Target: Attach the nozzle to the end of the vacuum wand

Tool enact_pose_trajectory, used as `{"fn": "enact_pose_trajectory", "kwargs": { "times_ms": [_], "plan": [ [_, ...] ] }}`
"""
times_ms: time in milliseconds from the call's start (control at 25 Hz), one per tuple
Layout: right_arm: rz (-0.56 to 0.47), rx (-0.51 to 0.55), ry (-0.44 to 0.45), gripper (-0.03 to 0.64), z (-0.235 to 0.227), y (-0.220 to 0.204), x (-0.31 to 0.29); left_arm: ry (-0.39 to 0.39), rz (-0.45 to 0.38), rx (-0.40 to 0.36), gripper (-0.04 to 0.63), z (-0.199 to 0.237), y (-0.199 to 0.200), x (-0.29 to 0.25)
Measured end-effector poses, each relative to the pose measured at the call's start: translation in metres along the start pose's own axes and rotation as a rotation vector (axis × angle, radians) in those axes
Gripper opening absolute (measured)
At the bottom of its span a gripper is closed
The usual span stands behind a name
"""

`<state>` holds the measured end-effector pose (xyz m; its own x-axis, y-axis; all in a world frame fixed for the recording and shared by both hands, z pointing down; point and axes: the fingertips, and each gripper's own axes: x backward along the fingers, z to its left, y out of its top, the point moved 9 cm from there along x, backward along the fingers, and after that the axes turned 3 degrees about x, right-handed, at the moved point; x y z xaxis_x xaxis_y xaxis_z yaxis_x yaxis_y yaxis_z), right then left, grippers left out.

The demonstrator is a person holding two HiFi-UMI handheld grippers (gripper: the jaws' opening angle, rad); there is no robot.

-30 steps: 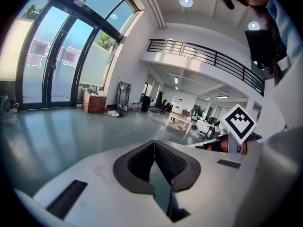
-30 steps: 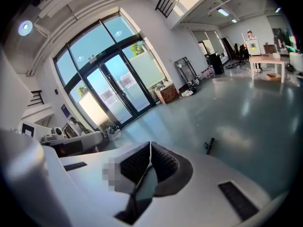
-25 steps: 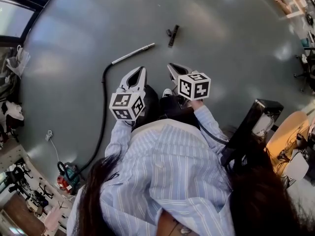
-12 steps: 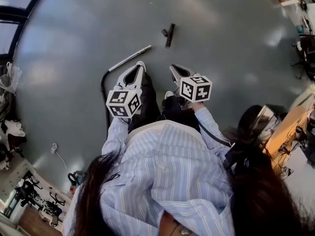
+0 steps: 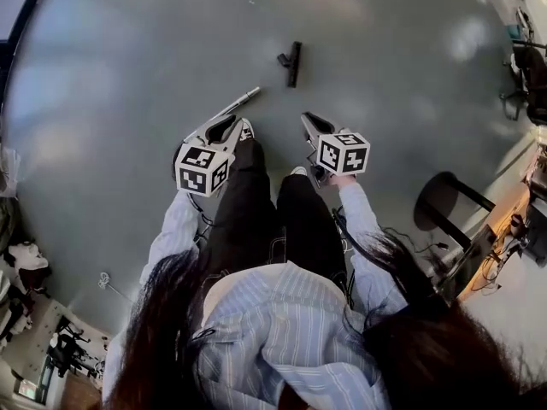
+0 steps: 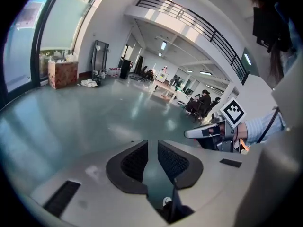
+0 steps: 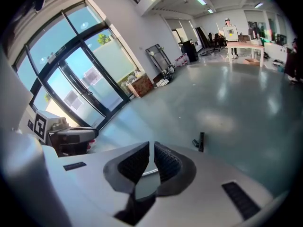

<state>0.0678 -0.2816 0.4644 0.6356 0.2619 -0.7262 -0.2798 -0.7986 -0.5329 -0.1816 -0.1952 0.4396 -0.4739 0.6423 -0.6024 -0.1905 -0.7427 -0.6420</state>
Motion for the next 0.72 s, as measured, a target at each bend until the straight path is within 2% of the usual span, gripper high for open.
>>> {"fn": "enact_pose_trajectory", "kwargs": {
  "times_ms": [120,240,360,560,640,720],
  "plan": [
    [0.029,0.009,-0.002,0.030,-0.032,0.000,-0.043,-0.046,0.078,-0.005,0.091,0.038,-0.012,-0.040],
    [0.100,-0.002,0.001,0.105,-0.065,-0.011,-0.088,-0.055,0.149,-0.023,0.101,0.072,-0.030,-0.081],
    [0.153,-0.023,-0.018,0.127,-0.104,-0.029,-0.136,-0.063,0.226,-0.035,0.107,0.107,-0.059,-0.130],
    [0.181,-0.116,-0.050,0.153,-0.162,-0.095,-0.211,-0.037,0.289,-0.036,0.110,0.149,-0.139,-0.193],
    [0.189,-0.112,-0.061,0.168,-0.184,-0.121,-0.238,-0.017,0.326,-0.023,0.115,0.168,-0.177,-0.218],
    [0.202,-0.067,-0.078,0.186,-0.205,-0.142,-0.264,0.012,0.366,-0.056,0.120,0.189,-0.210,-0.243]
  ]
}}
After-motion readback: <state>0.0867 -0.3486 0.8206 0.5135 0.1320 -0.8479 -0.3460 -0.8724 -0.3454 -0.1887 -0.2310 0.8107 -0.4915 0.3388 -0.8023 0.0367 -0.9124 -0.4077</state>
